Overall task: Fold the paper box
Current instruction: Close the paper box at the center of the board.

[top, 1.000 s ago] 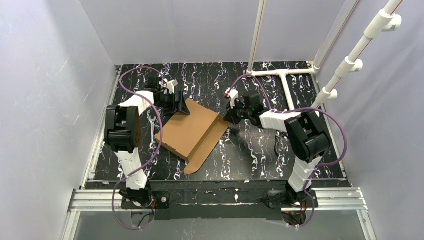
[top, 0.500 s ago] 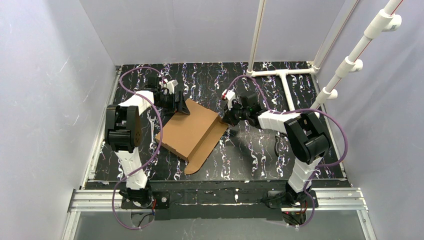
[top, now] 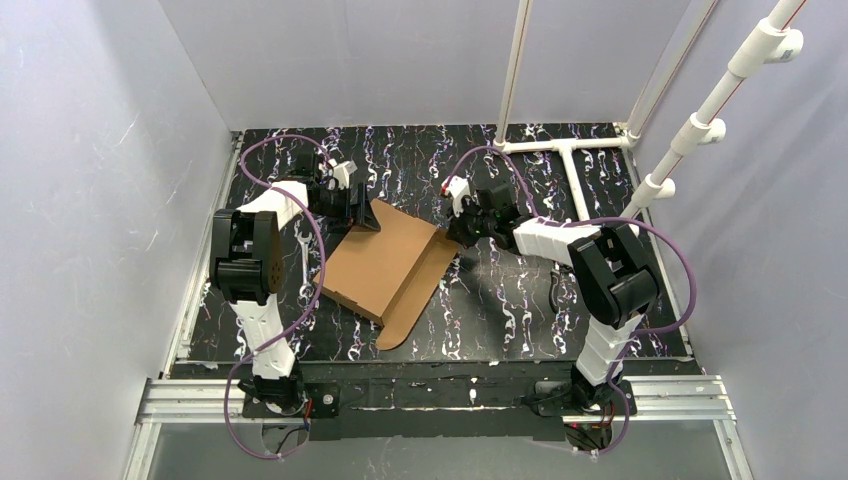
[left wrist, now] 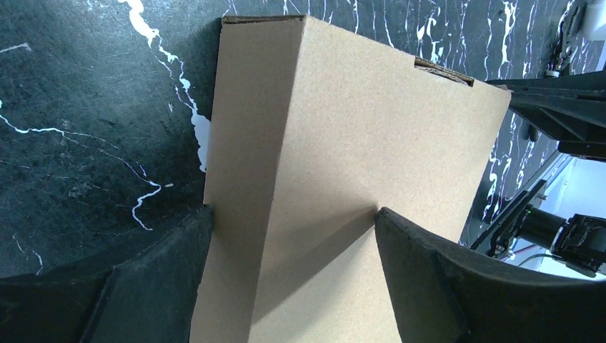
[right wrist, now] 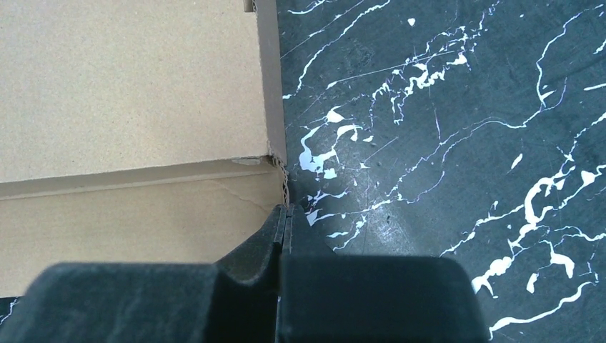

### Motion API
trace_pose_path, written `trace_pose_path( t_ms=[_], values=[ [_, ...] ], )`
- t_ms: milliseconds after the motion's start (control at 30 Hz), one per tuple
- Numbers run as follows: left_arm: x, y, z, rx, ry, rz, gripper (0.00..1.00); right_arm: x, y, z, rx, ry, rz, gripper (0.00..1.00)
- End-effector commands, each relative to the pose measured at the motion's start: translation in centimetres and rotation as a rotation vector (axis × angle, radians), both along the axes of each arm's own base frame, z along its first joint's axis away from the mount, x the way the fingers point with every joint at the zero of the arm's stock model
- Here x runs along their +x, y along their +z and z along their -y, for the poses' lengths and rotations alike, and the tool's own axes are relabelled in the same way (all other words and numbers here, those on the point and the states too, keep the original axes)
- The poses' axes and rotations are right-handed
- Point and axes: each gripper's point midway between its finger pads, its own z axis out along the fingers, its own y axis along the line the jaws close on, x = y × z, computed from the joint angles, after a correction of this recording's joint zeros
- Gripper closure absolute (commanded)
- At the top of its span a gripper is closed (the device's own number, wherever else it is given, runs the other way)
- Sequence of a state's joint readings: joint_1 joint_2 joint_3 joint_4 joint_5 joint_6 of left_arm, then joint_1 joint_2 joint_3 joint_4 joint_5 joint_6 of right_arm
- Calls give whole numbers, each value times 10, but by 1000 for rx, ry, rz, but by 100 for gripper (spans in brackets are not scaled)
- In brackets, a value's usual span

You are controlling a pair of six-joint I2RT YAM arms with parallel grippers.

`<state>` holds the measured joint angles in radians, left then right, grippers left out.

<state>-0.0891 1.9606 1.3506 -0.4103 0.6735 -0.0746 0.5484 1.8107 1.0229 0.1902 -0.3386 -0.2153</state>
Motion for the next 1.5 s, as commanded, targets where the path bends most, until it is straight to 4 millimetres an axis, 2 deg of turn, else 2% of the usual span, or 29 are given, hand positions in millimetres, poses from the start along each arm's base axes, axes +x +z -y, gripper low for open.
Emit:
trace_pose_path(
  t_ms=[0,400,933,1200,1467],
  values=[
    [-8,2,10,-35,-48,-29,19,4,10,-7,-22,29,44,99],
    [-7,2,11,-45,-52,-34,19,5,9,-11,-85,45,62,99],
    [-5,1,13,-48,-67,-40,21,13,18,-24,-137,65,113,99],
    [-4,0,15,-41,-72,-40,22,15,15,-26,-167,83,120,99],
    [0,1,13,-21,-55,-35,21,15,8,-17,-207,51,88,98]
  ],
)
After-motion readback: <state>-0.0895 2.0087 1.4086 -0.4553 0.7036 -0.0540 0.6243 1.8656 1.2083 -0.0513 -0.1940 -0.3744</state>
